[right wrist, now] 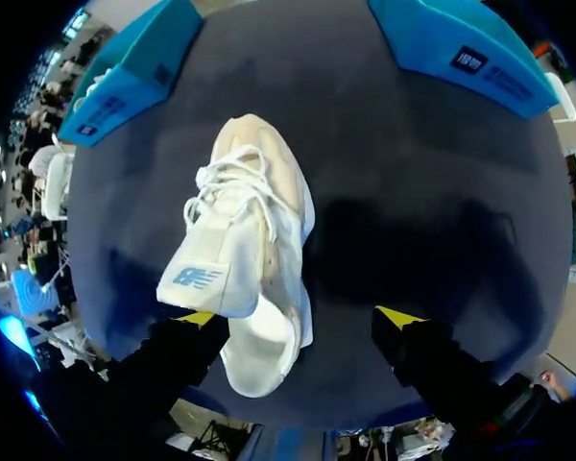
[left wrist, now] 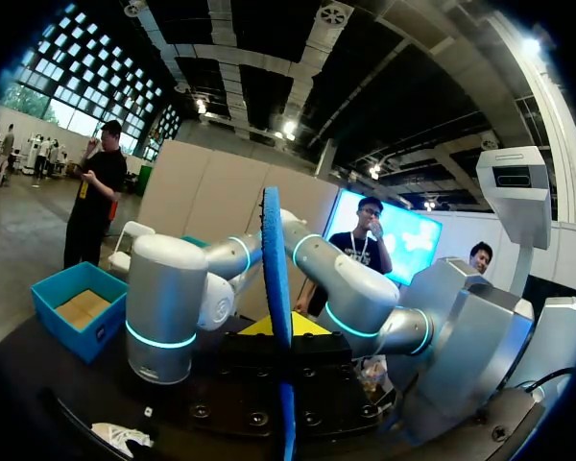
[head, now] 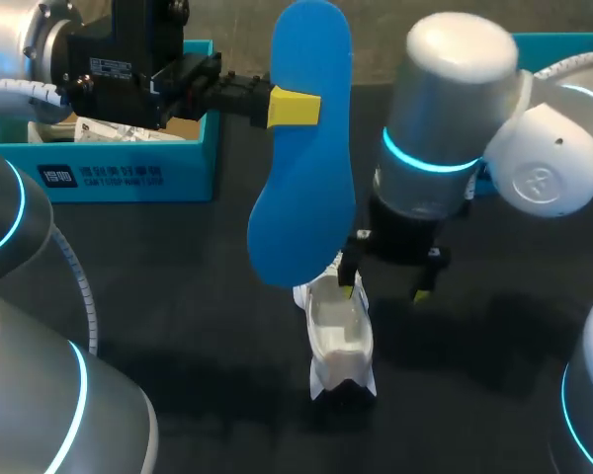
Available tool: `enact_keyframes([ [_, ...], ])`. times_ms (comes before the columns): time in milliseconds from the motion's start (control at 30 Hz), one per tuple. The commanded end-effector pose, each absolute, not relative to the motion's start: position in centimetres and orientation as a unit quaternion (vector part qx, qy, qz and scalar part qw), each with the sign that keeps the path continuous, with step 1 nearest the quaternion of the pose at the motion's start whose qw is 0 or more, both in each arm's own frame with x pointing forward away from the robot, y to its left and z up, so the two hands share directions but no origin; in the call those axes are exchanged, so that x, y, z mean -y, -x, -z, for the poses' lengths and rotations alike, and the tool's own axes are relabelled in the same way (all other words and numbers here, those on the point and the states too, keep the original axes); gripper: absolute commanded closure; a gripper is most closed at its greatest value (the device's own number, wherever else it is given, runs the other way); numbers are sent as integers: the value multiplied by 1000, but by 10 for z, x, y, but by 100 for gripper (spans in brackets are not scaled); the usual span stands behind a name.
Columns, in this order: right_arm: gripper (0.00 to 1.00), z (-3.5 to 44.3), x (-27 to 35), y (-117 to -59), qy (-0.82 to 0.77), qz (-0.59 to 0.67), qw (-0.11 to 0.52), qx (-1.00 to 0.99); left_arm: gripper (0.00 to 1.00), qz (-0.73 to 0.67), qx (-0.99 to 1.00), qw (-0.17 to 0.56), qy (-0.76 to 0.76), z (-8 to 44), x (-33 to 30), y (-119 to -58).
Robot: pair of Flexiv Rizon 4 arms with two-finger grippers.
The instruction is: Take the shoe out of the shoebox, open the shoe tongue, remove and reinsert the insole, then place the shoe into the shoebox
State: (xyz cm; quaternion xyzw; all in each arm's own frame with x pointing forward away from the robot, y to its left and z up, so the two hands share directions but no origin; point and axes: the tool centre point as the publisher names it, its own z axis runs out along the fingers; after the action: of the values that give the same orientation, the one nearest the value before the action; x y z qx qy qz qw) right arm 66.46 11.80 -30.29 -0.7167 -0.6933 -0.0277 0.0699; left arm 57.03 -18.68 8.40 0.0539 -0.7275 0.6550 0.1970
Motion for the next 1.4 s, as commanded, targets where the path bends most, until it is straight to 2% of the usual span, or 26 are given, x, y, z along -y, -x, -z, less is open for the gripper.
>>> enact_keyframes([
  [33, 0, 300, -87, -664, 729, 72, 97, 674, 100, -654, 728, 197, -54, -84, 188, -570],
  [433, 0, 261, -63, -657, 700, 215, 161, 661, 100, -654, 728, 197, -54, -84, 188, -570],
  [800, 0, 251, -61, -653, 611, 307, 301, 664, 100, -654, 728, 197, -54, -84, 188, -570],
  [1233, 0, 251, -61, -653, 611, 307, 301, 664, 100, -654, 728, 197, -54, -84, 188, -570],
  [1300, 0, 256, -56, -657, 604, 335, 342, 637, 100, -654, 728, 197, -54, -84, 188, -570],
  [1400, 0, 250, -56, -660, 600, 354, 358, 621, 100, -654, 728, 197, -54, -84, 188, -570],
])
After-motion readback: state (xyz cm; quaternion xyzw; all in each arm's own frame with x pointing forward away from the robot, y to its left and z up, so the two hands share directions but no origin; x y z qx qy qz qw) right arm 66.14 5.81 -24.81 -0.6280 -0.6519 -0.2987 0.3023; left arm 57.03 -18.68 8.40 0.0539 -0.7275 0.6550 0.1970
